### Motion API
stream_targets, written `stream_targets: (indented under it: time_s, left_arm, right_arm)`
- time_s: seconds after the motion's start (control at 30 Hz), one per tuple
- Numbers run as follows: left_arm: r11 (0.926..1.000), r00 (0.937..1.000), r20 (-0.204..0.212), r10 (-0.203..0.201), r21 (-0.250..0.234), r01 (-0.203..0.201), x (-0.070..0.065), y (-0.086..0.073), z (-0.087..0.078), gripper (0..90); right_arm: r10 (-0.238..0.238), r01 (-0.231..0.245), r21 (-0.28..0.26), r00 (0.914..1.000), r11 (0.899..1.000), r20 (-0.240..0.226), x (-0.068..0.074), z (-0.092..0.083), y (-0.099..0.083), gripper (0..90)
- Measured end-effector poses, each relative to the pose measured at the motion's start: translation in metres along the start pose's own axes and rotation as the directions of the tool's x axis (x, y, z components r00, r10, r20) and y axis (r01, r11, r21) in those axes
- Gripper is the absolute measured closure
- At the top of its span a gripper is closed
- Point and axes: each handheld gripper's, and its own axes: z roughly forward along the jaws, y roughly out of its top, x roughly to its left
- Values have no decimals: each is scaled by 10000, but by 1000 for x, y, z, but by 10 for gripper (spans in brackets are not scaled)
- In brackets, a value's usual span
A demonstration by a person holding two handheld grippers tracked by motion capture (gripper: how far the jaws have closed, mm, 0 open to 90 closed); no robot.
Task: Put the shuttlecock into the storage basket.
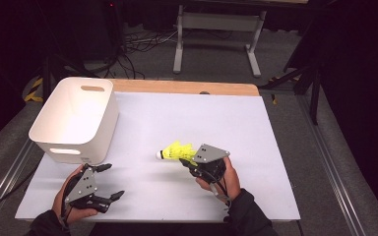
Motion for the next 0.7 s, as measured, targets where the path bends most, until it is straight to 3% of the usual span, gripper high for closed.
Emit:
stream_targets:
  time_s: [0.3,0.43,0.7]
  left_arm:
    - [10000,9992,396,-37,19,37,2,14,22,90]
    - [9997,9983,533,229,48,-232,3,23,35,87]
    - [9994,9958,854,344,-74,-339,4,35,53,88]
  right_arm:
    - [-205,204,-83,9998,9998,-77,0,-12,3,795]
    - [-317,316,-57,9994,9995,-155,2,-13,4,795]
    - [-506,510,88,9978,9987,-430,6,-10,5,795]
